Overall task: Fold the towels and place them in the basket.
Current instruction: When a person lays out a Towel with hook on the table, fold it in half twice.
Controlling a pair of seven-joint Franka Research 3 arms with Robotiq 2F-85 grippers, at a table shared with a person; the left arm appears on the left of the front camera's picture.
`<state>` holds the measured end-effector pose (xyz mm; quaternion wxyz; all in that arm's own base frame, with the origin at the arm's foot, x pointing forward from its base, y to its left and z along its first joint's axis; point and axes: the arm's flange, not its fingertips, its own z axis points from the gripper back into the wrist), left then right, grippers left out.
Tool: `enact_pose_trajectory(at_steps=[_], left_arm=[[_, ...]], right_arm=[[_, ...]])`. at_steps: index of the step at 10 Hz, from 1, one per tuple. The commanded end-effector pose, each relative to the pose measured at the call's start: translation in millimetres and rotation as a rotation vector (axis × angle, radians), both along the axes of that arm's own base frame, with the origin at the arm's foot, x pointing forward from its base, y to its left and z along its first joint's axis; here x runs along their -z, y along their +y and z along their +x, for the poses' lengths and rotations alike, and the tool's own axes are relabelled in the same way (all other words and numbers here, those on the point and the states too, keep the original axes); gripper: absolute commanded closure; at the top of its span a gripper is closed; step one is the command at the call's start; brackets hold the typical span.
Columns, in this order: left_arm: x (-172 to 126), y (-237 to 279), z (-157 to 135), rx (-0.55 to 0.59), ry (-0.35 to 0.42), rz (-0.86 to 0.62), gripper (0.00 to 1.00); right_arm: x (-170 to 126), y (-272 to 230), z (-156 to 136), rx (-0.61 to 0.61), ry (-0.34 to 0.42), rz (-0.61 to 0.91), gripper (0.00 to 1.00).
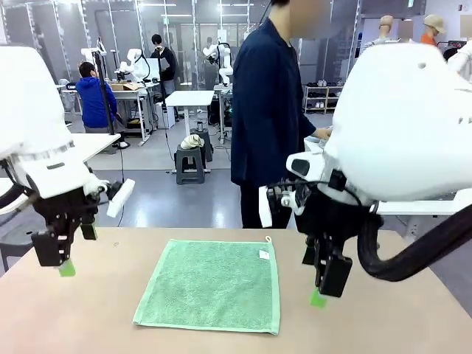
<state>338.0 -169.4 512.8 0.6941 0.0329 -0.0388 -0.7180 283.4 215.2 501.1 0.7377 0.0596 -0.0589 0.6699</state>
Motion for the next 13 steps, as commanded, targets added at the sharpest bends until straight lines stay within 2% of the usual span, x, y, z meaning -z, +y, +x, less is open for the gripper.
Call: enact_pose_trajectory(at_steps=[1, 3, 4, 8, 10, 13], left_arm=[[14, -3, 1, -0.009, -0.06, 0.028, 0.0], [8, 1, 6, -0.034, -0.068, 0.02, 0.0], [13, 0, 2, -0.001, -0.027, 0.017, 0.0], [13, 0, 3, -0.006, -0.031, 0.007, 0.0], [32, -31, 5, 0.009, -0.059, -0.033, 0.0], [61, -54, 7, 0.014, -0.045, -0.03, 0.0]], right_arm=[[7, 0, 2, -0.02, 0.005, -0.029, 0.0], [8, 1, 0, -0.002, 0.015, -0.013, 0.0], [8, 1, 0, -0.002, 0.015, -0.013, 0.0], [9, 2, 1, 0.0, 0.016, -0.018, 0.0], [26, 26, 12, -0.046, 0.007, -0.014, 0.0], [60, 46, 20, -0.005, -0.013, -0.072, 0.0]])
